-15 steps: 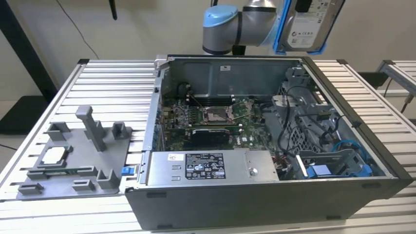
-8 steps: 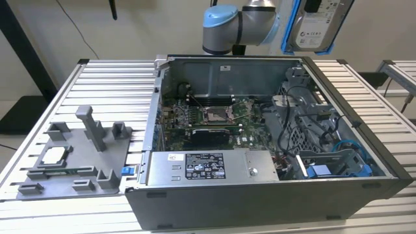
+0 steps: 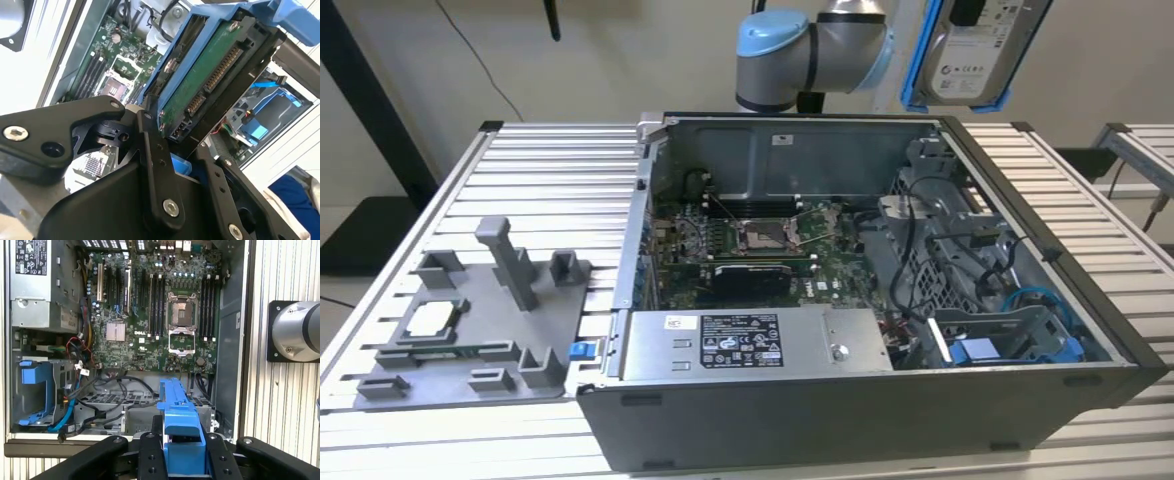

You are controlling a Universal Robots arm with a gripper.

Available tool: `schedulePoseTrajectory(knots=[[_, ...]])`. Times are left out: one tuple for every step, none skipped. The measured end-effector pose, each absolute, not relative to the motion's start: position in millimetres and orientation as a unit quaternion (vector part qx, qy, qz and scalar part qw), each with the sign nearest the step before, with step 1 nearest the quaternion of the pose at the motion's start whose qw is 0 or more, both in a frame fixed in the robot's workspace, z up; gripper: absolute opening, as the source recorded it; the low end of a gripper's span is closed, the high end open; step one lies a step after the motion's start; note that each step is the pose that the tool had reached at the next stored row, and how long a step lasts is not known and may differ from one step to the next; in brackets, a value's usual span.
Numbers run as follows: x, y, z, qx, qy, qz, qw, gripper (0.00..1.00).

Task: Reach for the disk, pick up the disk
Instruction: 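Pick up the disk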

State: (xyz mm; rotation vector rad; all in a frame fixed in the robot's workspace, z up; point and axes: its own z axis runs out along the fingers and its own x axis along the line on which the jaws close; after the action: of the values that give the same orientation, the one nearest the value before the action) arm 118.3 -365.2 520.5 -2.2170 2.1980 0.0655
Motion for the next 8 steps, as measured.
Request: schedulePoseTrajectory(knots=[[118.3, -365.2, 520.5, -0.710, 0.704, 0.021, 0.010, 0.00], [118.3, -365.2, 520.5, -0.710, 0.704, 0.021, 0.010, 0.00], [118.4, -365.2, 520.5, -0.710, 0.704, 0.021, 0.010, 0.00], [118.4, -365.2, 520.5, -0.710, 0.704, 0.021, 0.010, 0.00], [118.4, -365.2, 520.5, -0.710, 0.704, 0.021, 0.010, 0.00], [118.4, -365.1, 520.5, -0.710, 0.704, 0.021, 0.010, 0.00], [118.4, -365.1, 520.5, -0.710, 0.704, 0.021, 0.010, 0.00], [118.0, -365.1, 520.4, -0.710, 0.704, 0.021, 0.010, 0.00]])
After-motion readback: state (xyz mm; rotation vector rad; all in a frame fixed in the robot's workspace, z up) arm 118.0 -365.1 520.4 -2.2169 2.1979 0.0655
